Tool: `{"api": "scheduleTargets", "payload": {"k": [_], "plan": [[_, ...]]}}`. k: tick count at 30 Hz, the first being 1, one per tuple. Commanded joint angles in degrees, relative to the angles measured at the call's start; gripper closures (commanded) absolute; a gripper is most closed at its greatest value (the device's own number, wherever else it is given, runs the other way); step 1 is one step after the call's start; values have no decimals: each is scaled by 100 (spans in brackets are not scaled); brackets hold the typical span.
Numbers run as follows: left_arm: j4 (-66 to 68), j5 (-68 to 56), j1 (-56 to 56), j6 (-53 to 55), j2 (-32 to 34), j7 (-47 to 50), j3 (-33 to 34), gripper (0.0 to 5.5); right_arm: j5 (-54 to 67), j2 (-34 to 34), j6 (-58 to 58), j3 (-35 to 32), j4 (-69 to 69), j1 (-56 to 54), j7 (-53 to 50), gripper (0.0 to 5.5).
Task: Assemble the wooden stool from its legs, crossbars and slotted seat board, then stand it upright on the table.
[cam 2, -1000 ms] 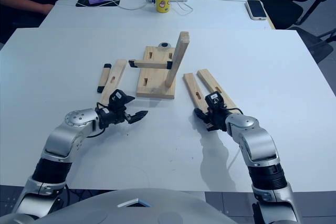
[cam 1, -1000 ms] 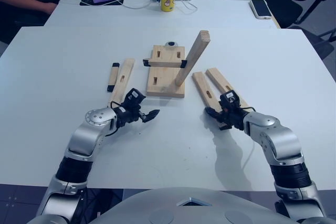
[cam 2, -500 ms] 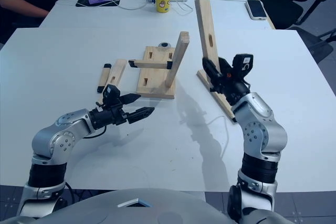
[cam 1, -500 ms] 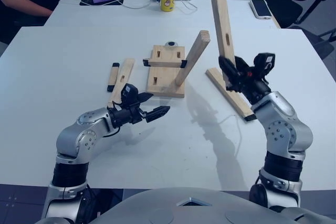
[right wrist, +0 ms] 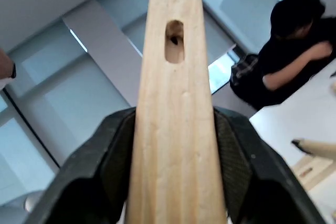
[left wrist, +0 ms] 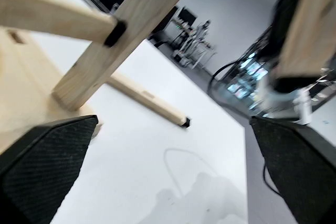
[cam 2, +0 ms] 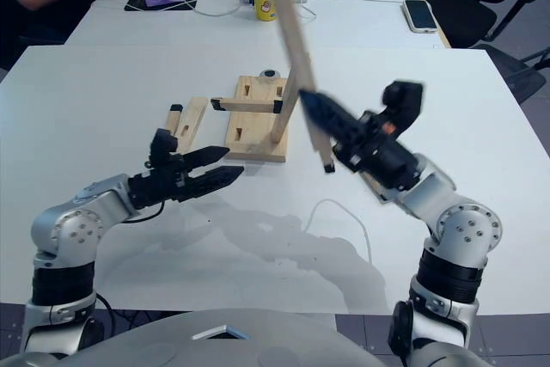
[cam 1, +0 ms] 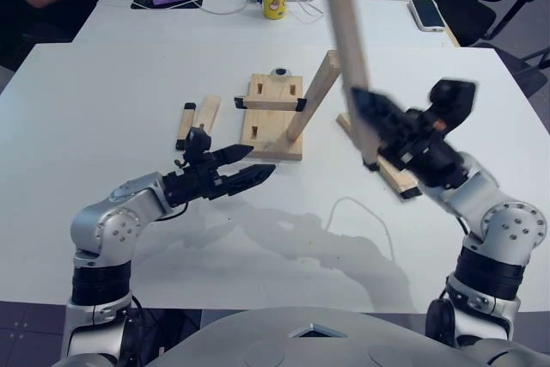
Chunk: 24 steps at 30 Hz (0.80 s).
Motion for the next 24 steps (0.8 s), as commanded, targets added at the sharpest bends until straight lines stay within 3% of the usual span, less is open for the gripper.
{"api": "scheduleTargets", "payload": {"k": [1,10,23,24], "plan": [[-189,-1294,-257,418,161,118,535,10,-539,-258,-84,359,-13,296,596,344],[80,-2174,-595,556,226,780,500,10,-1119,-744,-8,993,156,667,1836,344],[309,-2856,-775,625,313,1147,238,10,-1363,-811,-121,1340,-17,784,2198,344],[311,-2869,-773,639,337,1139,221,32,-1368,-815,-133,1351,-28,792,2206,344]]}}
